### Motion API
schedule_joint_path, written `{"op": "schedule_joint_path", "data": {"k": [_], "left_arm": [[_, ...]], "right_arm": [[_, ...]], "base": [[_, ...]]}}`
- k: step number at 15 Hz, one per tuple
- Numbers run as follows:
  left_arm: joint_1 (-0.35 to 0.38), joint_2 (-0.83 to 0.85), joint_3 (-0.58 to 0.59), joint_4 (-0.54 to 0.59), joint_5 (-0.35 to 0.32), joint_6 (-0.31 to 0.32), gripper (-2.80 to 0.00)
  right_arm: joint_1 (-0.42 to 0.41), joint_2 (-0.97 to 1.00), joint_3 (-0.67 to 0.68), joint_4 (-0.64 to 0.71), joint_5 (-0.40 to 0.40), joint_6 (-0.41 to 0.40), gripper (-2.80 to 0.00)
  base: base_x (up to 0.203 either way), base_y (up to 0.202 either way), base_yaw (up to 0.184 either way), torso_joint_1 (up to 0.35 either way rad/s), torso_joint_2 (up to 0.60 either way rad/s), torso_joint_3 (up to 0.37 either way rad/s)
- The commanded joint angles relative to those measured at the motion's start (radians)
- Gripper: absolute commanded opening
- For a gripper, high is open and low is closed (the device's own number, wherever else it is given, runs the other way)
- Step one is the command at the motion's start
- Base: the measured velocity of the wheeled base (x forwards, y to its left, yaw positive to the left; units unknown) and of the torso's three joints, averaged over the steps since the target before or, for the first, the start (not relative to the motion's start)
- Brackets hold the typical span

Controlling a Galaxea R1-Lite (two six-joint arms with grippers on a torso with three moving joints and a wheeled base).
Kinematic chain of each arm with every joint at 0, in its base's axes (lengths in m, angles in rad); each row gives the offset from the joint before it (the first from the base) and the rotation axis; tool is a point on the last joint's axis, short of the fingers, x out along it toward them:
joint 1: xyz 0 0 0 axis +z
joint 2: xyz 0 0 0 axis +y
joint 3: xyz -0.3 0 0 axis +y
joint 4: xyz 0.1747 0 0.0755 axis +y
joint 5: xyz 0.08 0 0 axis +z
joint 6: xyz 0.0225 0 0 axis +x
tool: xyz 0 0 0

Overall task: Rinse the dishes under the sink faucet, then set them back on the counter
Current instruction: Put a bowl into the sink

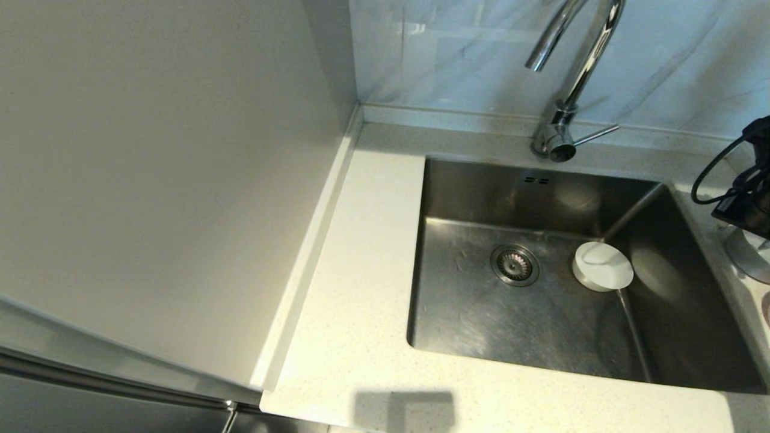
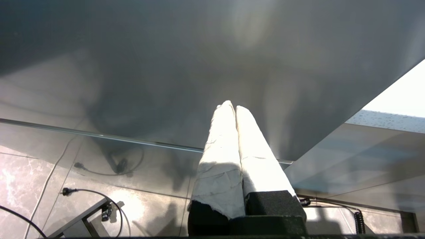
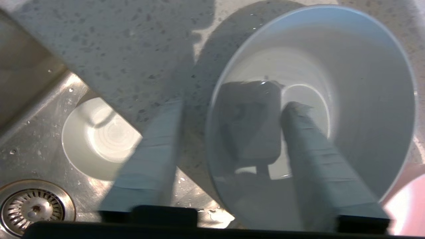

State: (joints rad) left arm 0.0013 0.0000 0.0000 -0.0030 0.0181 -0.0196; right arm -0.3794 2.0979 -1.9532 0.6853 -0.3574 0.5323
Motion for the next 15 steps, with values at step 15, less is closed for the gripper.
{"op": "schedule_joint_path", "data": {"k": [15], "left_arm": [[0.0, -0.003, 0.0, 0.0, 0.0, 0.0, -2.8]], "right_arm": [[0.487, -0.207, 0.196, 0.014, -0.032, -0.051, -2.8]], "base": [[0.0, 0.0, 0.0, 0.0, 0.0, 0.0]]}}
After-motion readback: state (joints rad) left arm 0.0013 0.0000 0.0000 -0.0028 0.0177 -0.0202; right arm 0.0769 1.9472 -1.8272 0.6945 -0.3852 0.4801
